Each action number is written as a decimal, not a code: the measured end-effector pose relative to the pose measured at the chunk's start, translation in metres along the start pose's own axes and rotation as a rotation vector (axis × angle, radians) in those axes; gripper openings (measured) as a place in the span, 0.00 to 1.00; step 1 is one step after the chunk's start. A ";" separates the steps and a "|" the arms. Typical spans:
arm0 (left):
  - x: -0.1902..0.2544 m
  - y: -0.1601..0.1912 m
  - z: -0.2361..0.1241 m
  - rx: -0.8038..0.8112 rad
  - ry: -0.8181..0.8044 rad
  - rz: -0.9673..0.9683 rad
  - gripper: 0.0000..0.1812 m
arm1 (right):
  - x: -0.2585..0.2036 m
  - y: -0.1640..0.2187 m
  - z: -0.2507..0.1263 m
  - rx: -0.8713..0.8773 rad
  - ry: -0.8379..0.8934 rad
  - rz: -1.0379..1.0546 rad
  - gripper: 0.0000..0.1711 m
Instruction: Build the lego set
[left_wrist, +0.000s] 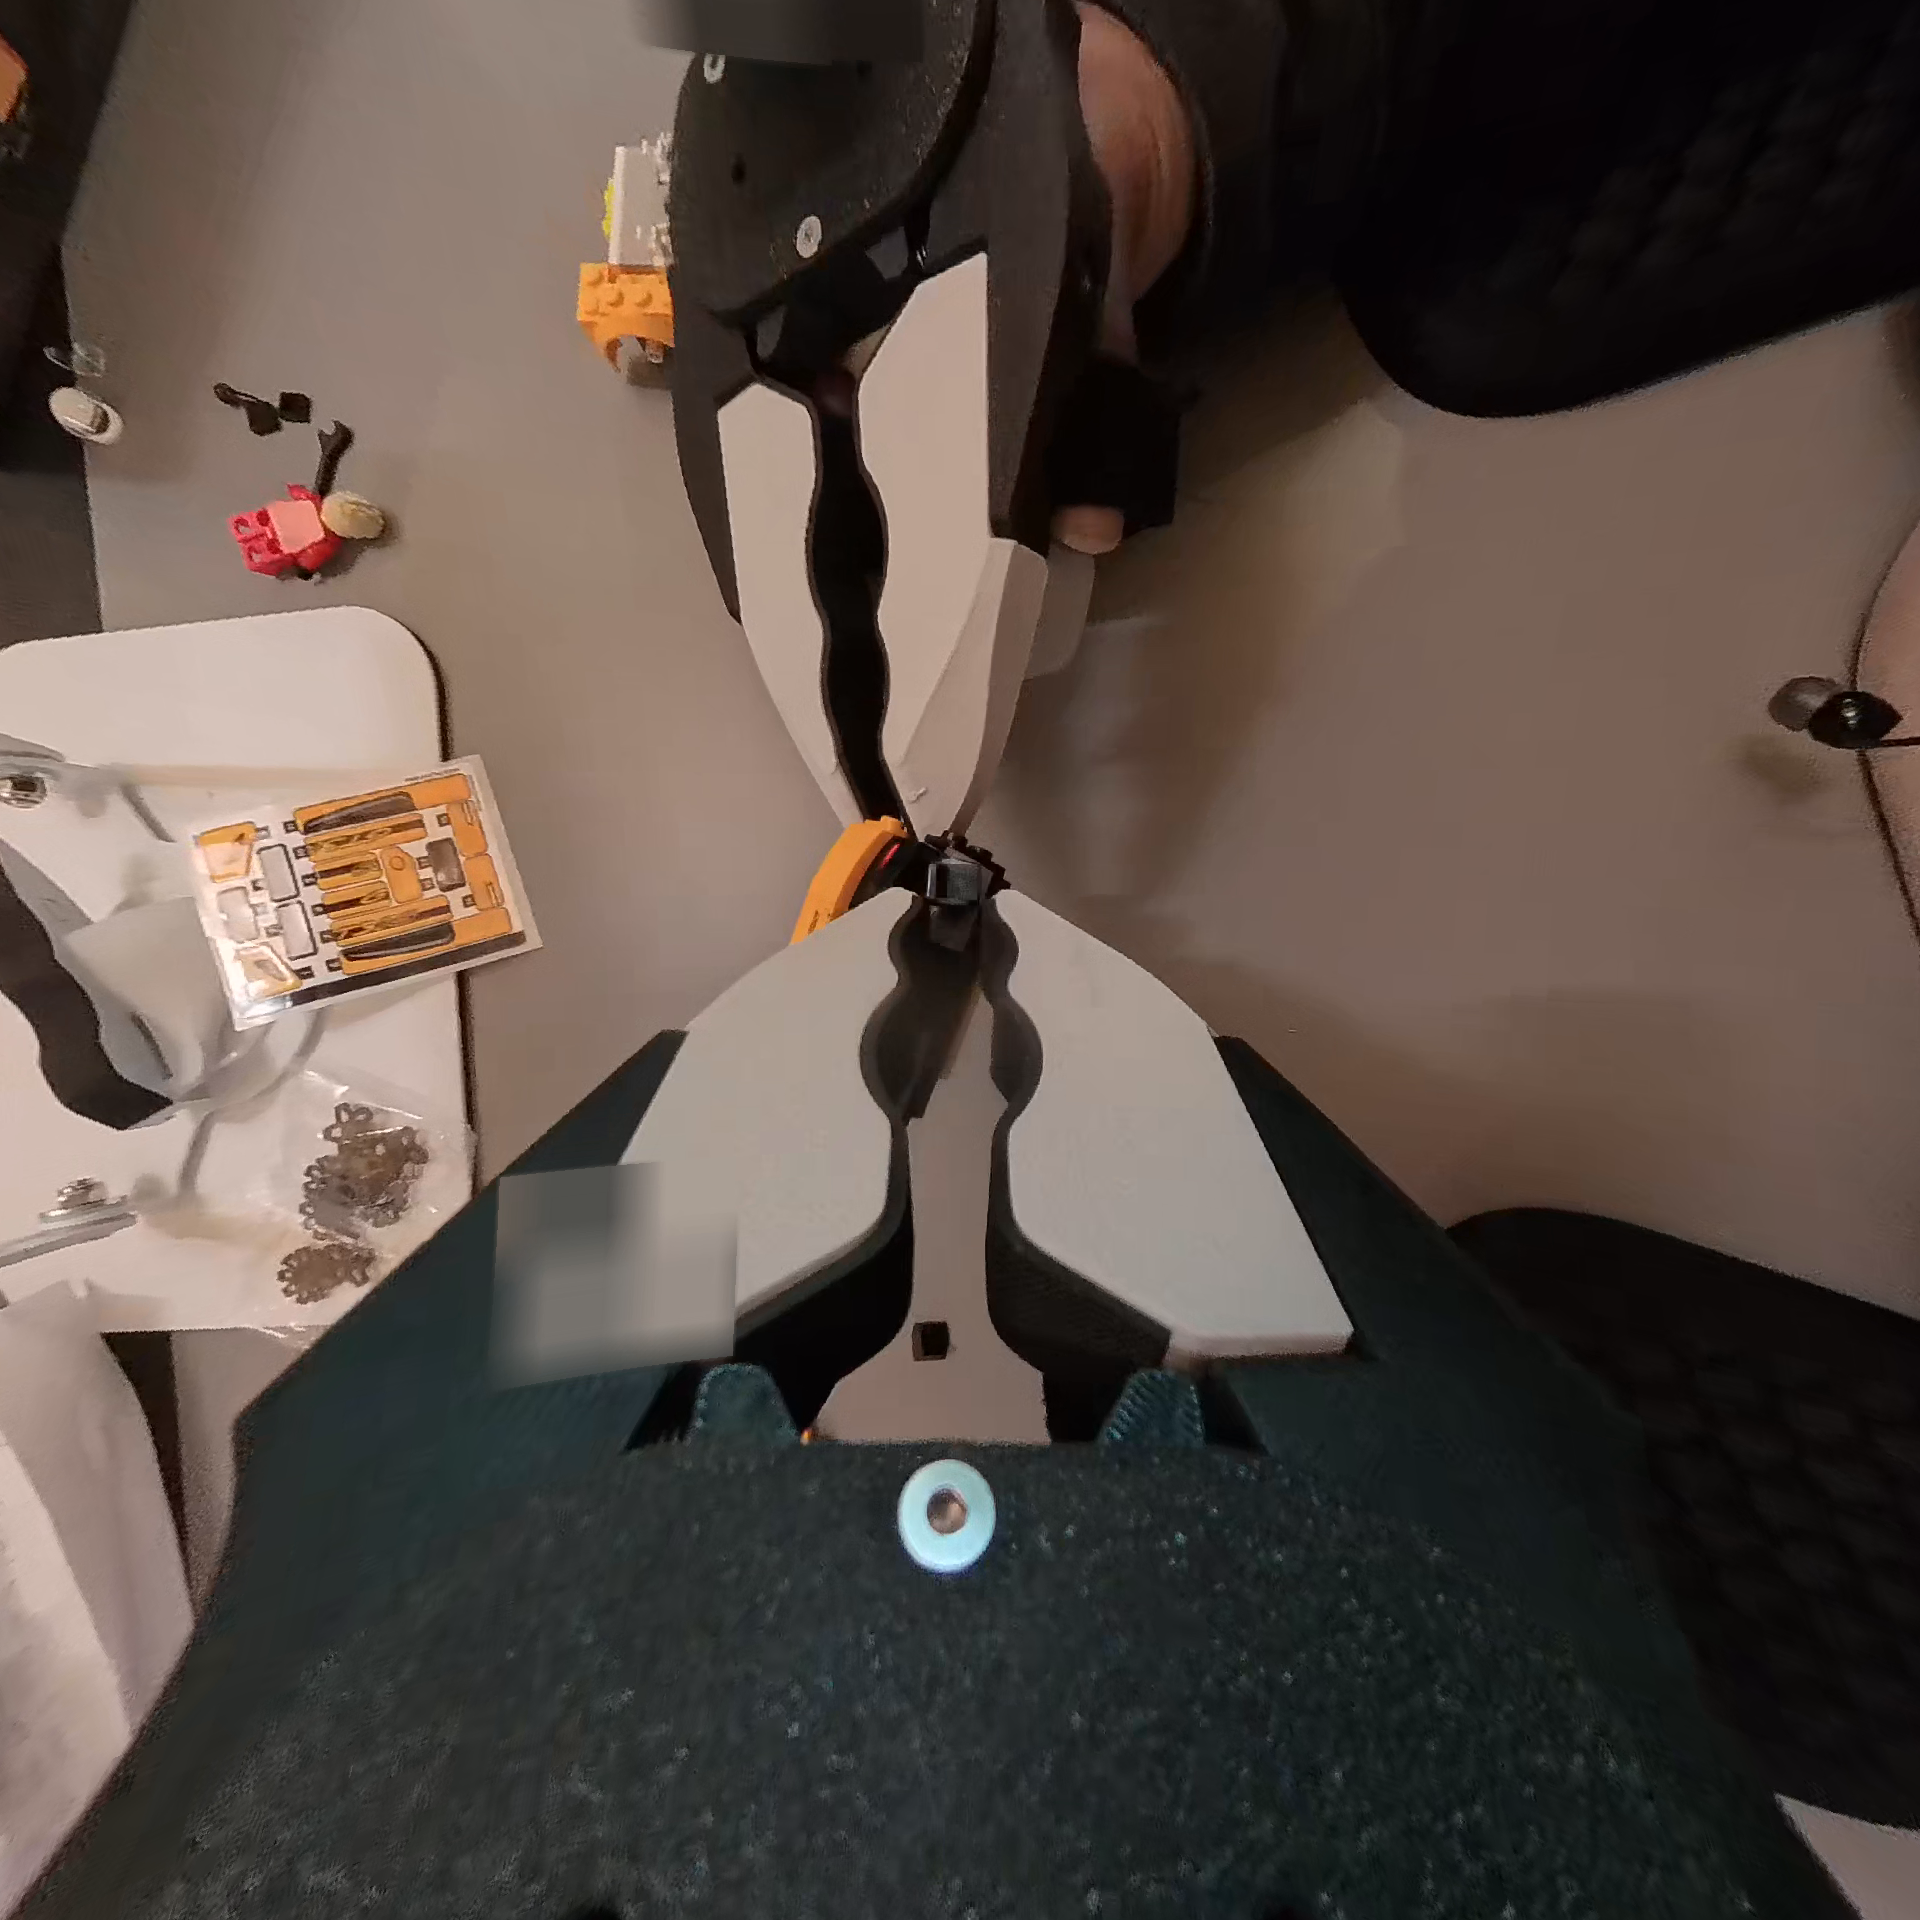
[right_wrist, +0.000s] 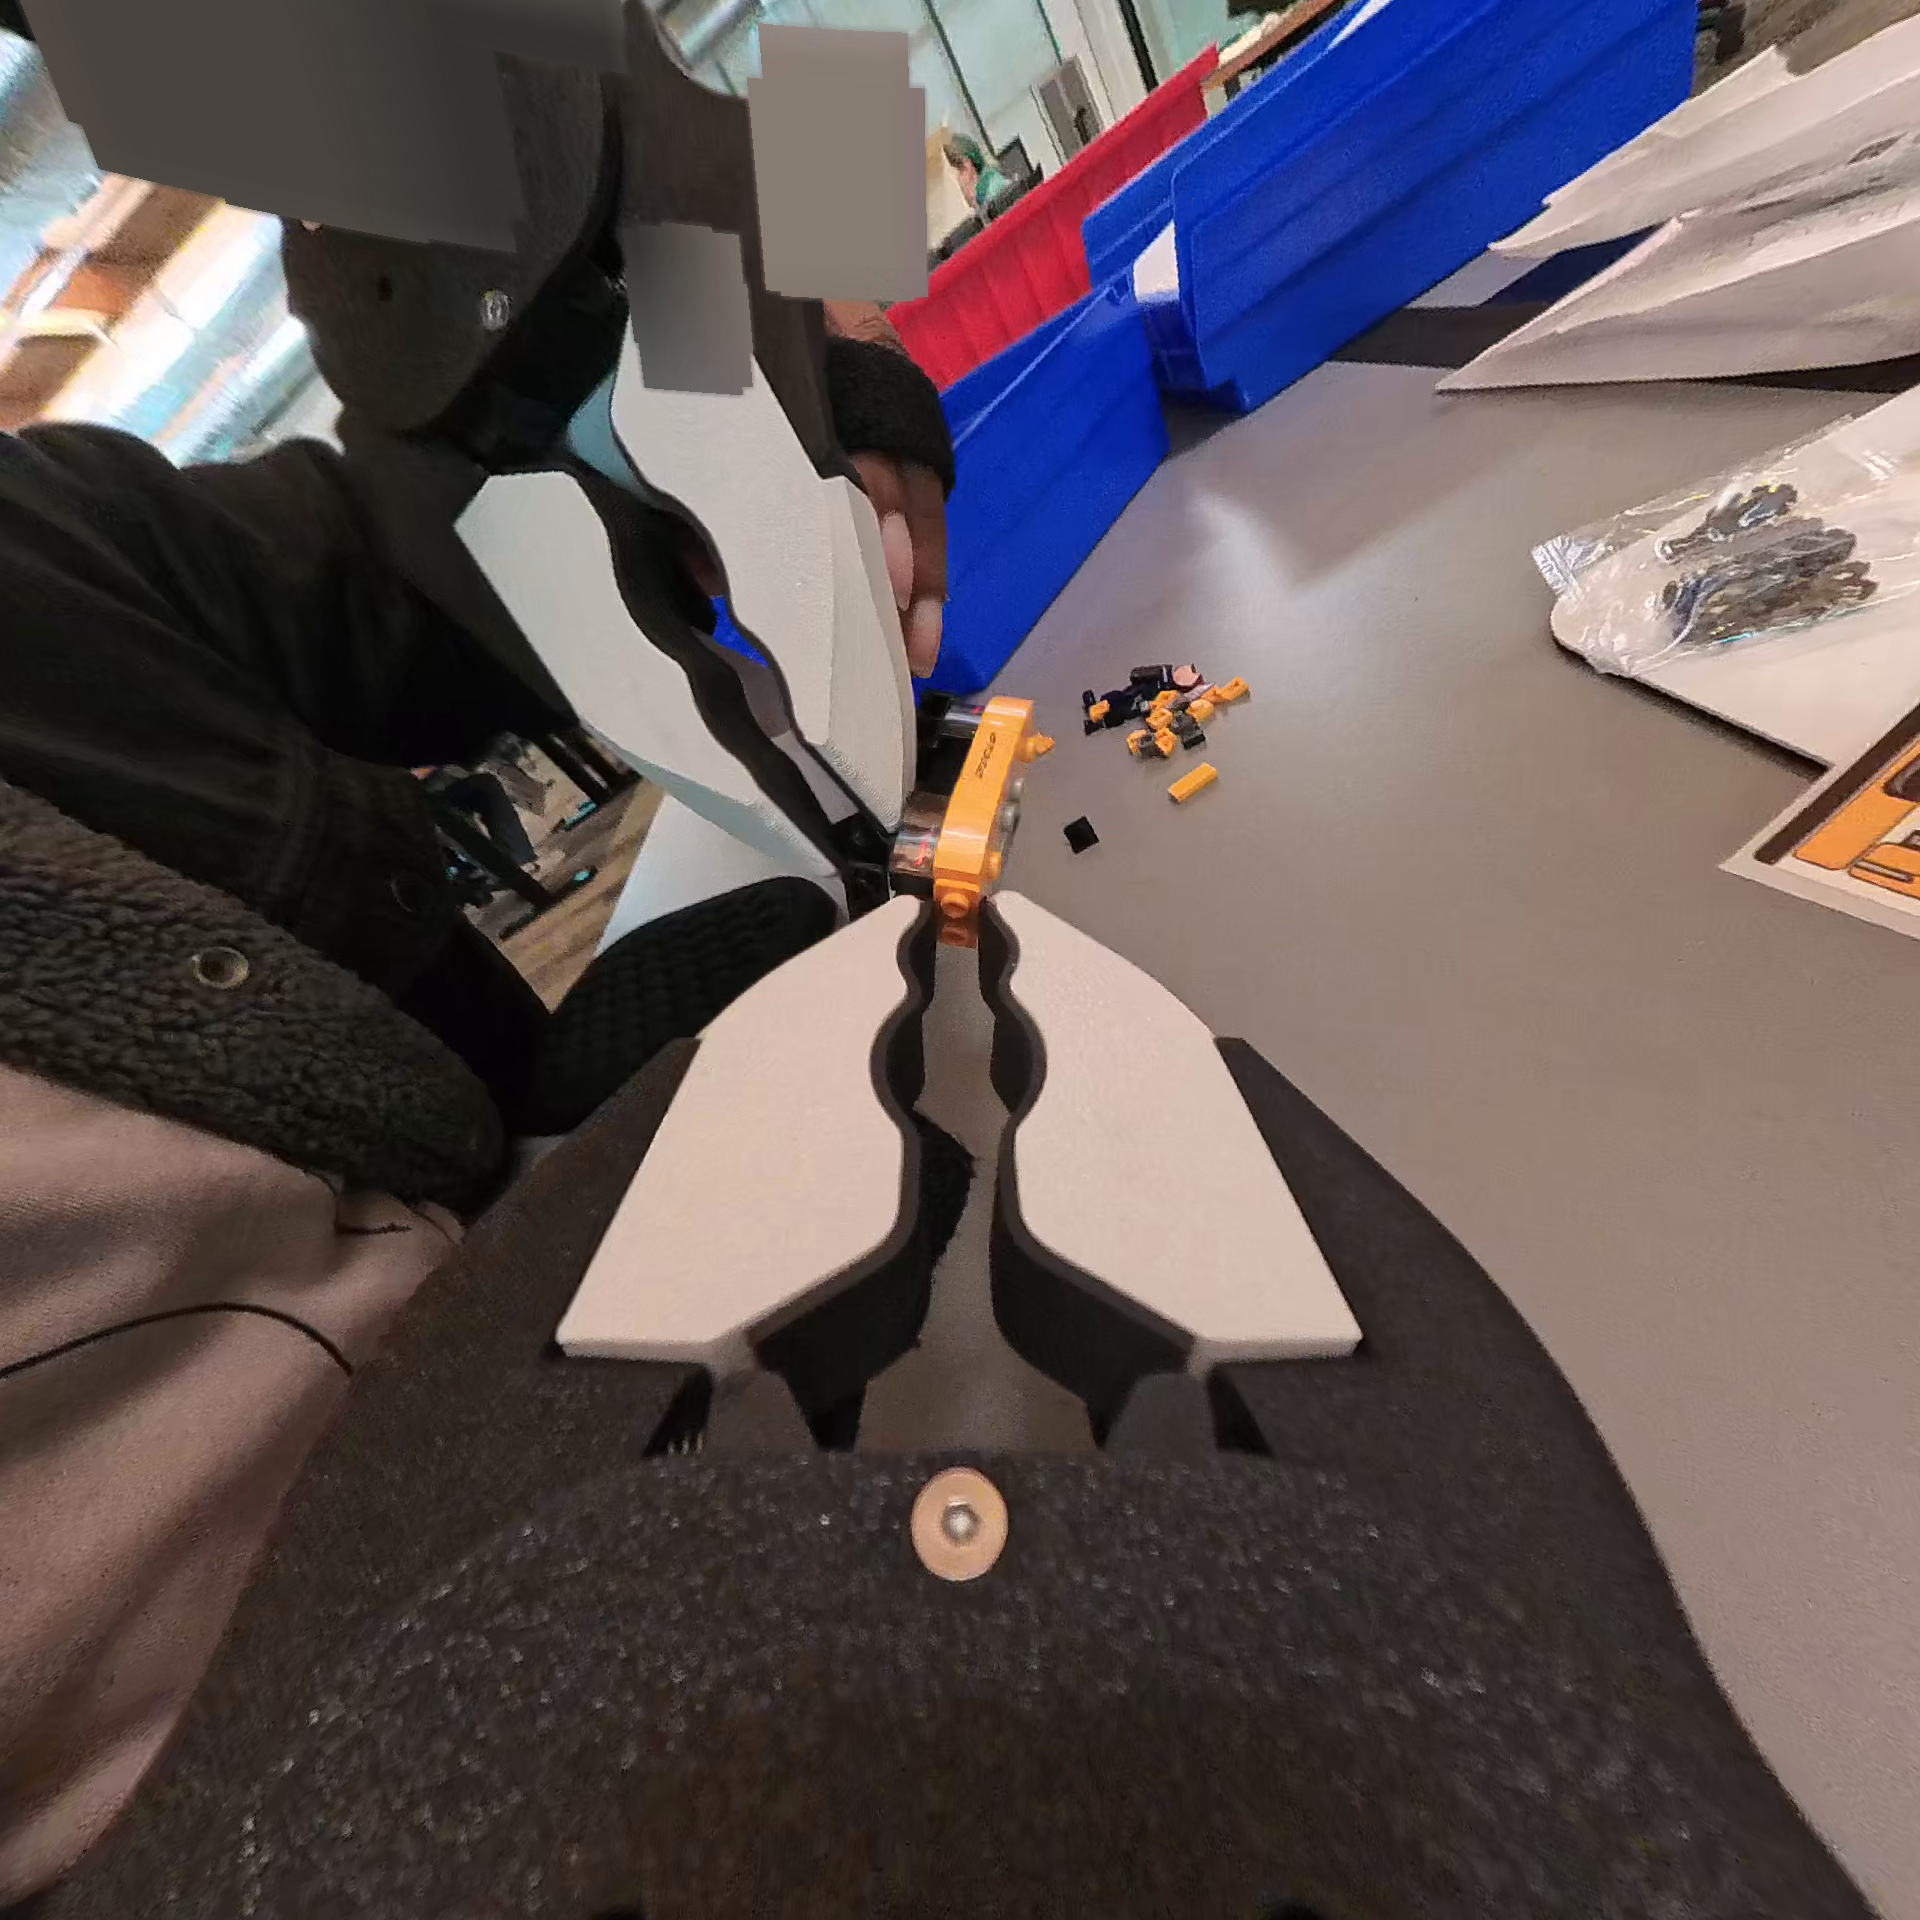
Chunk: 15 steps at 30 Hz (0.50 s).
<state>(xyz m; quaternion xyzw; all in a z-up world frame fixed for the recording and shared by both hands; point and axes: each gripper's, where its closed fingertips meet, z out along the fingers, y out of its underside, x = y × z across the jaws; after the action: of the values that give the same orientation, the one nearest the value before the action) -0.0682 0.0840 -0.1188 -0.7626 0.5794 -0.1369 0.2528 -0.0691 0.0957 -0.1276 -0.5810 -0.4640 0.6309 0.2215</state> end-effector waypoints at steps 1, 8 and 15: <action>0.000 -0.002 -0.001 -0.006 -0.004 0.005 0.06 | 0.000 -0.001 -0.001 0.009 -0.005 0.010 0.04; -0.005 -0.008 -0.005 -0.022 -0.057 0.041 0.07 | -0.001 -0.006 -0.002 0.040 -0.025 0.067 0.04; -0.010 -0.011 -0.007 -0.012 -0.115 0.090 0.07 | -0.004 -0.007 -0.002 0.053 -0.053 0.093 0.04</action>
<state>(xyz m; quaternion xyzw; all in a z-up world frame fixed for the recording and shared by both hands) -0.0659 0.0944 -0.1056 -0.7440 0.5983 -0.0781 0.2871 -0.0682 0.0965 -0.1191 -0.5788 -0.4255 0.6678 0.1950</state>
